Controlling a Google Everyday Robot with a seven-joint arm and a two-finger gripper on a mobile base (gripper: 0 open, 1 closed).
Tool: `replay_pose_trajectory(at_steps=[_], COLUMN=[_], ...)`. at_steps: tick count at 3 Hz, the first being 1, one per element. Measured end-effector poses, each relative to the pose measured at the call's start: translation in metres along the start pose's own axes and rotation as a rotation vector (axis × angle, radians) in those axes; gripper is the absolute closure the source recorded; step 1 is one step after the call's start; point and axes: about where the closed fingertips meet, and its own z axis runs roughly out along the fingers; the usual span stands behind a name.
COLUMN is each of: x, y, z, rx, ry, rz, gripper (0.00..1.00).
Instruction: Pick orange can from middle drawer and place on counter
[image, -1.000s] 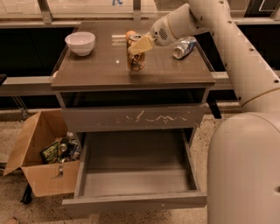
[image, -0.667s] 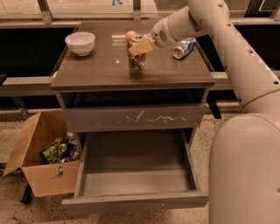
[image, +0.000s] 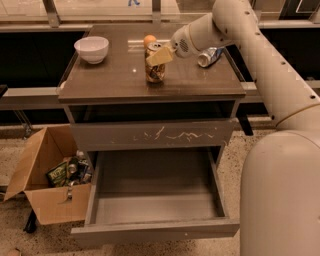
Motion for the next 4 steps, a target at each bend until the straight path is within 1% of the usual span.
replay_pose_trajectory(at_steps=[1,4], x=[0.0017,0.003], y=[-0.0006,0.0005], z=[0.0025,0.0061], rx=[-0.004,-0.017], ry=[-0.004,-0.009], rz=[-0.002,-0.006], gripper=[0.81,0.13])
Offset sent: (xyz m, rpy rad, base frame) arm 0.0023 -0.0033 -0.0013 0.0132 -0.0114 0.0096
